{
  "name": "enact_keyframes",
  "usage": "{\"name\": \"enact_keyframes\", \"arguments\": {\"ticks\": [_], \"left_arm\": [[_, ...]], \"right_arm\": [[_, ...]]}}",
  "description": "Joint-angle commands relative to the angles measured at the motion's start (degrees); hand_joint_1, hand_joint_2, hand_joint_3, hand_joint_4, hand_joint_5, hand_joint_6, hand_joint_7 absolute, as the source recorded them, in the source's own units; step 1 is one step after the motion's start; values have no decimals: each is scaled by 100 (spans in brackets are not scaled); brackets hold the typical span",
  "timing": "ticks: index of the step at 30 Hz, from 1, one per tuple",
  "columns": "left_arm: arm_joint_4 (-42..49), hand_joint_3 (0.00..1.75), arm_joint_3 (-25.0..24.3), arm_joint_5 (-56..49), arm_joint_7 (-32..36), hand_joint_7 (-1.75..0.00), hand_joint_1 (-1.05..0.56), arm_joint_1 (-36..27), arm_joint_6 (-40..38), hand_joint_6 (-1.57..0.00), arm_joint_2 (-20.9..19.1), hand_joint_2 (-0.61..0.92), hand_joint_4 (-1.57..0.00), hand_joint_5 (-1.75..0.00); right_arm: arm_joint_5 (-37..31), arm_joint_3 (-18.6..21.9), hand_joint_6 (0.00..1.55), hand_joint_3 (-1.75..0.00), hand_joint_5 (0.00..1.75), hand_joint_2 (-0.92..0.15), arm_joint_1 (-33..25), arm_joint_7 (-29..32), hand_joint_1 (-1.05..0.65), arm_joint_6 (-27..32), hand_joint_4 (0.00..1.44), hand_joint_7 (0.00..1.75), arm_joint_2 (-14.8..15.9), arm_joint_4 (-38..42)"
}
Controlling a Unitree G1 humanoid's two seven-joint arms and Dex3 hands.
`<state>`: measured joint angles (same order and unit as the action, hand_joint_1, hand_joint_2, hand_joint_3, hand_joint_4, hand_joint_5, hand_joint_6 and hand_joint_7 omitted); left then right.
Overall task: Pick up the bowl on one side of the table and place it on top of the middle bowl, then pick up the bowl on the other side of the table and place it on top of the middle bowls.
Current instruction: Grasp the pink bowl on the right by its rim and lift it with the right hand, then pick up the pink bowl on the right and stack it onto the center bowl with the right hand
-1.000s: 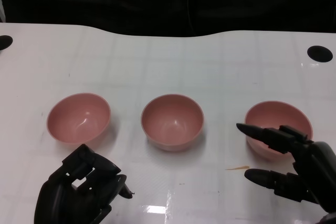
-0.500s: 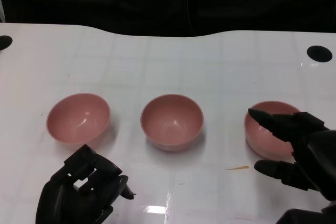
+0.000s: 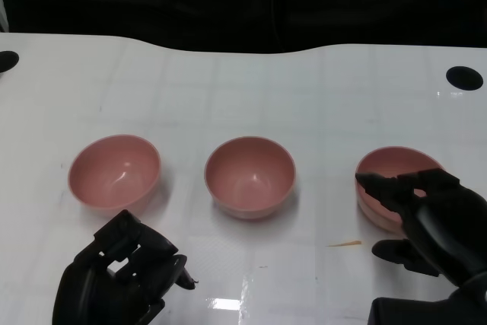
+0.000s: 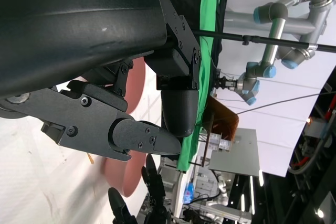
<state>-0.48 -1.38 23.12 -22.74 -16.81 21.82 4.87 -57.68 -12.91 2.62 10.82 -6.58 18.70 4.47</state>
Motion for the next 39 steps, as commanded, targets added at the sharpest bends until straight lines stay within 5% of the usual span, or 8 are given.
{"name": "enact_keyframes", "arguments": {"ticks": [1, 13, 19, 20, 22, 24, 30, 39], "left_arm": [[-29, 15, -6, -23, -1, -139, -41, -7, 16, -68, -16, 92, -73, -168], [-47, 14, 0, -24, -12, -140, -42, -10, 16, -67, -16, 92, -73, -168], [-11, 14, -10, -60, -5, -141, -40, 4, 49, -67, -17, 92, -72, -169], [5, 14, -12, -71, -6, -141, -40, 12, 62, -67, -19, 92, -72, -168], [57, 15, -24, -78, -19, -141, -40, 38, 97, -68, -18, 92, -73, -168], [84, 15, -29, -67, -34, -141, -40, 54, 106, -68, -19, 92, -74, -168], [130, 16, -37, -68, -29, -139, -37, 82, 107, -69, -13, 92, -74, -165], [152, 16, -24, -70, -29, -137, -39, 103, 88, -69, -14, 92, -72, -166]], "right_arm": [[-159, -246, 41, -1, 33, -92, 349, 79, -62, 201, 34, 1, 146, 638], [-97, -897, 57, -9, 36, -92, 1154, 512, -46, 787, 54, 6, -44, 1898], [230, -1043, 114, -4, 112, -92, 1491, 1298, -20, 188, 92, 12, -9, 2518], [253, -1063, 116, -8, 142, -91, 1532, 1434, -19, 80, 92, 41, 4, 2578], [316, -1086, 84, -31, 168, -84, 1600, 1560, -17, -60, 91, 138, 19, 2622], [366, -1105, 74, -75, 173, -61, 1655, 1728, -16, -187, 91, 167, 24, 2703], [573, -1067, 69, -110, 175, -43, 1756, 1797, -15, -350, 94, 175, 32, 2537], [892, -987, 71, -103, 175, -50, 1723, 1636, -18, -828, 96, 175, 101, 1545]]}}
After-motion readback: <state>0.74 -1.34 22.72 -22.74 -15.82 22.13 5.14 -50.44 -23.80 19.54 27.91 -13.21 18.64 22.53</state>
